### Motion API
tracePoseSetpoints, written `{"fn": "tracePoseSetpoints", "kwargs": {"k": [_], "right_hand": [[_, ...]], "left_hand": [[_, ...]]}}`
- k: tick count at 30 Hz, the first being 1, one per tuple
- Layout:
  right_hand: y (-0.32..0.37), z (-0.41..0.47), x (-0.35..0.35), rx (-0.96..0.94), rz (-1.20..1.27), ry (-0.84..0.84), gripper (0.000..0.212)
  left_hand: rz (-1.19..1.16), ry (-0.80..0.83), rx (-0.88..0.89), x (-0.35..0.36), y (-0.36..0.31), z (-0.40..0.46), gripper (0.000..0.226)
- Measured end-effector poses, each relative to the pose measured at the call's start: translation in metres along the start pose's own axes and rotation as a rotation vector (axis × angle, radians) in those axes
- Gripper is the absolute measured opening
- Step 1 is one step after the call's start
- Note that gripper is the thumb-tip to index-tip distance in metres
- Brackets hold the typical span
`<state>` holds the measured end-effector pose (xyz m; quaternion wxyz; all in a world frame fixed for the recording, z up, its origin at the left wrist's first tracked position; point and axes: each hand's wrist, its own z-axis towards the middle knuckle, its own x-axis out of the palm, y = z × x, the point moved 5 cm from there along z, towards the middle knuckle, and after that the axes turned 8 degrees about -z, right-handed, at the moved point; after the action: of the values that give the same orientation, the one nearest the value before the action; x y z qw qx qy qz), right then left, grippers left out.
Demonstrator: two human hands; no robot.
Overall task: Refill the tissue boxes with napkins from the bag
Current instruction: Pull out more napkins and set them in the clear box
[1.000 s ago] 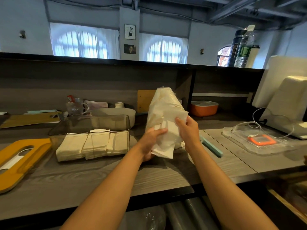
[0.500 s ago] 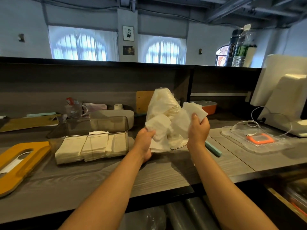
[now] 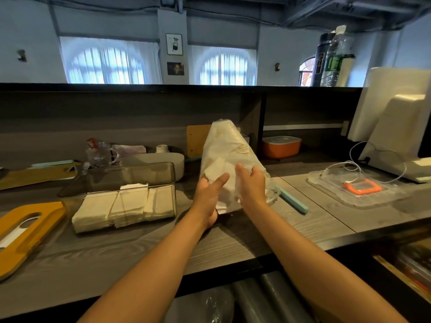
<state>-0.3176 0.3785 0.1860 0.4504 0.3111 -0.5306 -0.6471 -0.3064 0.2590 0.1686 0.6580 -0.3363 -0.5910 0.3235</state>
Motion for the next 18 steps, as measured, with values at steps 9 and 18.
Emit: {"fn": "tracePoseSetpoints", "kwargs": {"k": [9,18], "right_hand": [[0.004,-0.004,0.010,0.157,-0.003,0.257,0.013],[0.002,-0.001,0.003,0.155,0.256,0.255,0.033]], "left_hand": [[-0.080,-0.025,0.092,-0.007,-0.010,0.003,0.028],[-0.069,0.060,0.057,-0.001,-0.006,0.002,0.031]]}}
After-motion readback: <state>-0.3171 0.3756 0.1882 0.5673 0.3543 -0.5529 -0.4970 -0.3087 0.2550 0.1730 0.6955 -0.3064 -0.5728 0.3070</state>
